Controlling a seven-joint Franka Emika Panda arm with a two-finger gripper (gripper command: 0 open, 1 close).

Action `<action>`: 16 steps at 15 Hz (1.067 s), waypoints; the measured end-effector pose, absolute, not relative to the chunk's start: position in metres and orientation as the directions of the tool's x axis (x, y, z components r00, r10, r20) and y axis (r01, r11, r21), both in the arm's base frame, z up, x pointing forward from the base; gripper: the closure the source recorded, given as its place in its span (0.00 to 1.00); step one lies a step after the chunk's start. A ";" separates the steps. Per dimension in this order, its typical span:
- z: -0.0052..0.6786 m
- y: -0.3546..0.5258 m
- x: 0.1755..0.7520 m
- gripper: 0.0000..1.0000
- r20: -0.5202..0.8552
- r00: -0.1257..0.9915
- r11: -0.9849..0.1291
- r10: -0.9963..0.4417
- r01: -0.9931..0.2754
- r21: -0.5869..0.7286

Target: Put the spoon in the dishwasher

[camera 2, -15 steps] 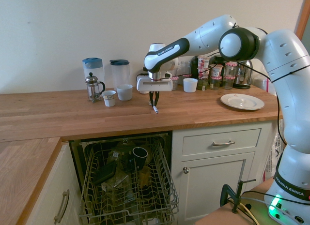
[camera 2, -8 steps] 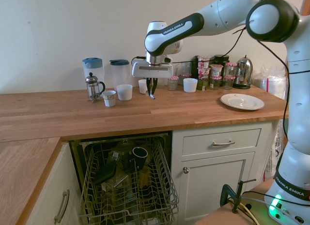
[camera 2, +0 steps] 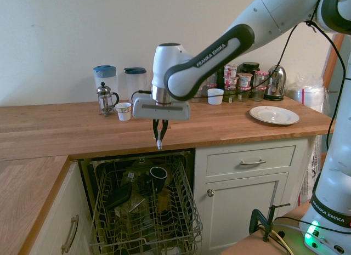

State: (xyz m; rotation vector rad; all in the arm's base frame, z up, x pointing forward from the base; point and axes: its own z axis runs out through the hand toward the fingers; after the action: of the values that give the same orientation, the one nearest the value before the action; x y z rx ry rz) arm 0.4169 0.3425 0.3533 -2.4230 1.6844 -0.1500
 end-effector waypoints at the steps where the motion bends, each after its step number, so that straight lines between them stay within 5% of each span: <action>1: 0.336 0.344 0.394 1.00 -0.029 0.341 -0.328 -0.940 -0.921 -0.210; 4: 0.294 0.318 0.322 1.00 -0.027 0.327 -0.314 -0.945 -0.925 -0.215; 11: 0.288 0.342 0.304 1.00 0.065 0.325 -0.331 -0.943 -0.915 -0.229; 16: 0.224 0.368 0.321 1.00 0.094 0.337 -0.348 -0.937 -0.924 -0.161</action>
State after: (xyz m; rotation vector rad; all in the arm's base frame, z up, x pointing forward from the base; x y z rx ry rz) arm 0.3213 0.3680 0.2236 -2.5032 1.7461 -0.2599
